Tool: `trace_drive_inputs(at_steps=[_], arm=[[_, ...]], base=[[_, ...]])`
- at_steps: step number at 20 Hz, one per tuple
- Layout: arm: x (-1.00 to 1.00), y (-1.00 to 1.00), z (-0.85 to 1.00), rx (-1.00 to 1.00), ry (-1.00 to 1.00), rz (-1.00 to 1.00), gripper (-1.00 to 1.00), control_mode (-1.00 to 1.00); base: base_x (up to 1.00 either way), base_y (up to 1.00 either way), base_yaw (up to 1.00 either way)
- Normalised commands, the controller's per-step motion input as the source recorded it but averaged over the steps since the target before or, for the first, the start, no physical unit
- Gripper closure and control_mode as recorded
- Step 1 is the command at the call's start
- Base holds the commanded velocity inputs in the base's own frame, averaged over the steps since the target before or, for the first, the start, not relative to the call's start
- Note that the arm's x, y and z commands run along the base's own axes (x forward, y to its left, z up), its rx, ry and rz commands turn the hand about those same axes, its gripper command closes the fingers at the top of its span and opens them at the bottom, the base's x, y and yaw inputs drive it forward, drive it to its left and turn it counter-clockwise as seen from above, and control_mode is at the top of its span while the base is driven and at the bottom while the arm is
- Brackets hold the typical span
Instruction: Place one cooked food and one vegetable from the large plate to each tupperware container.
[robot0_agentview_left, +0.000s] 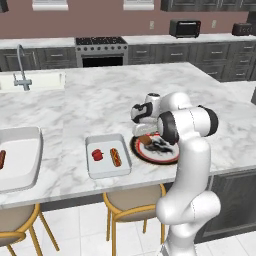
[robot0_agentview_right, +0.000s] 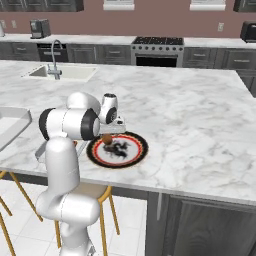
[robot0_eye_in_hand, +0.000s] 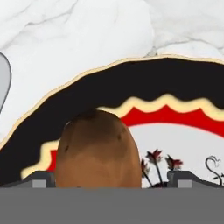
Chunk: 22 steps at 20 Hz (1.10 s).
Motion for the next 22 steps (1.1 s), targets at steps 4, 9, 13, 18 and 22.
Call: trace_drive_inputs(at_steps=[4,9,13,18,22], arm=[[0.0,0.01,-0.28,0.0,0.11,0.0,-1.0,-1.0],[-0.14,0.1,-0.31,0.0,0.11,0.0,1.0,-1.0],[-0.43,0.0,-0.12,0.0,0.07,-0.01,1.0,-1.0],[-0.59,-0.11,0.08,0.0,0.01,-0.04,1.0,-1.0],[-0.69,-0.19,0.64,0.0,-0.09,-0.04,1.0,-1.0]], base=[[0.0,0.0,0.0],[0.0,0.0,0.0],[0.0,0.0,0.0],[0.0,0.0,0.0],[0.0,0.0,0.0]])
